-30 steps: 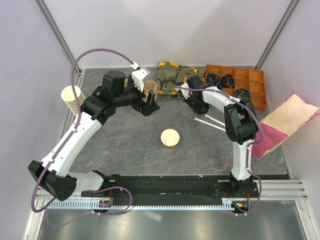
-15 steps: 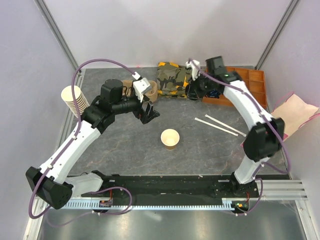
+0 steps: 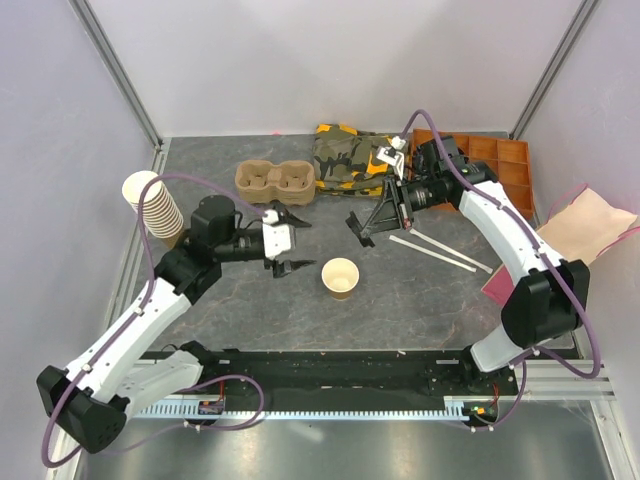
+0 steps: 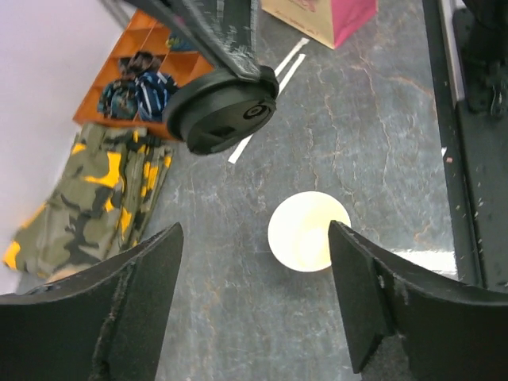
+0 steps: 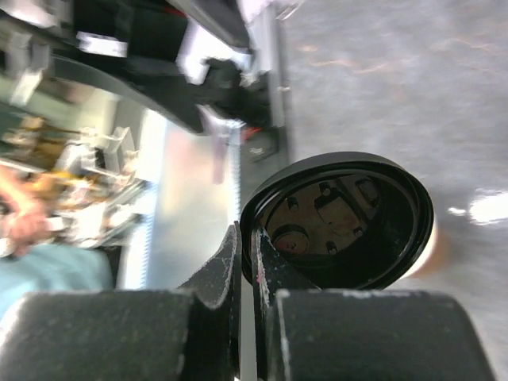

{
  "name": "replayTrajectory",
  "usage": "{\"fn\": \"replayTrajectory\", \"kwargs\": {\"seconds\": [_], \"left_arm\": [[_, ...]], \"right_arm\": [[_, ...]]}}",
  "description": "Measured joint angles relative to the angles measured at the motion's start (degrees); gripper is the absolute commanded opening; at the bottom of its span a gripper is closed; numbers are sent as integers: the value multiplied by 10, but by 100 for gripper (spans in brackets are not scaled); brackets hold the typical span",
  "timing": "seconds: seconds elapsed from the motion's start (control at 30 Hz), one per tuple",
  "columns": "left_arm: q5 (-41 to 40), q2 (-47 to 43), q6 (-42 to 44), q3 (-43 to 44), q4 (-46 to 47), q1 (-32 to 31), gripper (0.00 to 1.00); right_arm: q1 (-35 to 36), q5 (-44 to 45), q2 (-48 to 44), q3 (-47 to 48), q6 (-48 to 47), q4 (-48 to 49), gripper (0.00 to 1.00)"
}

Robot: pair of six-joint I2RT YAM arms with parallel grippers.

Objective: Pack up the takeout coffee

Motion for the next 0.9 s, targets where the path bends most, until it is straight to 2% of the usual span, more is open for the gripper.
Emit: {"fn": "replayTrajectory", "kwargs": {"seconds": [0.07, 0.27, 0.3, 0.43, 0.53, 0.57, 0.6, 0.67, 0.77, 0.9], "left_arm": [[-11, -13, 34, -26, 22, -25, 74], [-70, -58, 136, -114, 100, -134, 56], [-76, -58, 141, -117, 111, -140, 50], [-116, -54, 120, -118, 173, -146, 44], [-137, -54, 78, -118, 201, -147, 48], [-143, -54, 69, -118, 206, -147, 52], [-147, -54, 63, -118, 211, -149, 61], [-156, -54, 54, -118, 217, -152, 66], [-154, -49, 51, -111, 208, -155, 65], [-119, -31, 55, -57, 135, -155, 66]], "right_arm": [[4, -26, 8, 3, -8, -32, 0], [32, -62, 20, 7, -31, -99, 0], [37, -65, 20, 7, -35, -104, 0], [51, -71, 15, 7, -60, -128, 0], [52, -73, 1, 6, -83, -147, 0], [52, -74, -2, 6, -87, -150, 0], [52, -75, -6, 5, -92, -153, 0], [54, -78, -8, 4, -99, -158, 0], [66, -81, -8, -3, -109, -162, 0], [96, -65, -10, -20, -126, -165, 0]]}}
